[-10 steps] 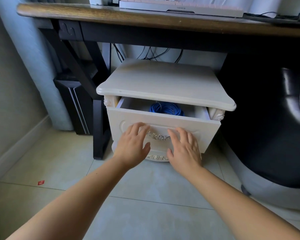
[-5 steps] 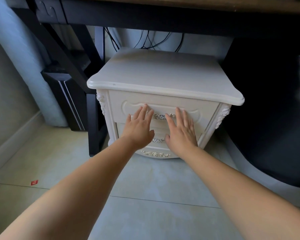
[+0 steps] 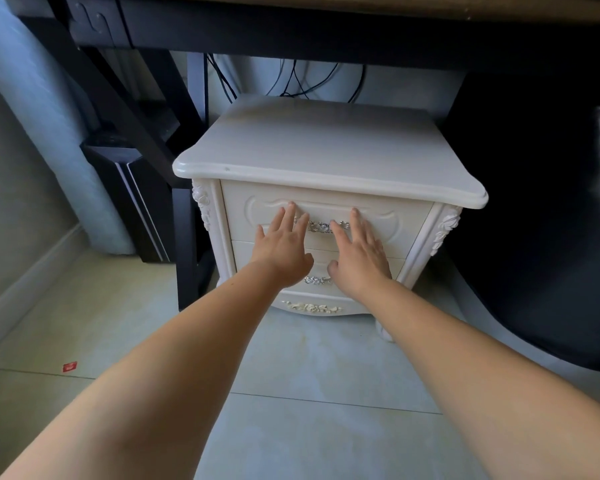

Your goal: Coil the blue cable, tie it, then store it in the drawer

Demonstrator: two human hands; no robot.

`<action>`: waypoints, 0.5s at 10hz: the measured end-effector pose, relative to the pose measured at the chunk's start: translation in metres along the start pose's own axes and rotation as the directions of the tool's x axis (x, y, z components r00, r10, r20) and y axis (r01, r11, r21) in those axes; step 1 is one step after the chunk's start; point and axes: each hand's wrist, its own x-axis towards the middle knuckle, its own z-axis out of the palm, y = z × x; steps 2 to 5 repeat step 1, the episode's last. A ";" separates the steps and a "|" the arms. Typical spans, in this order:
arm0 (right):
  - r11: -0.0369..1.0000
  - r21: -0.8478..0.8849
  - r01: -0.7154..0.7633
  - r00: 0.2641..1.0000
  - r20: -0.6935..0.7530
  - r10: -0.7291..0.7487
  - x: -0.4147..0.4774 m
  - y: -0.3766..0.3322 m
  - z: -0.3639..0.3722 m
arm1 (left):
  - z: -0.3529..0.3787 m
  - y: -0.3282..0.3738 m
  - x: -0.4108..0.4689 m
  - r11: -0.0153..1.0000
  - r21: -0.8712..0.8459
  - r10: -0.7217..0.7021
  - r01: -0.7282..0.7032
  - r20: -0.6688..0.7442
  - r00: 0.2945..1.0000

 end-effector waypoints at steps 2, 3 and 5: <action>0.997 0.046 -0.065 0.996 0.063 0.062 -0.007 0.003 -0.018 | -0.014 0.002 -0.011 0.999 0.027 0.039 -0.039 -0.026 0.999; 0.997 0.046 -0.065 0.996 0.063 0.062 -0.007 0.003 -0.018 | -0.014 0.002 -0.011 0.999 0.027 0.039 -0.039 -0.026 0.999; 0.997 0.046 -0.065 0.996 0.063 0.062 -0.007 0.003 -0.018 | -0.014 0.002 -0.011 0.999 0.027 0.039 -0.039 -0.026 0.999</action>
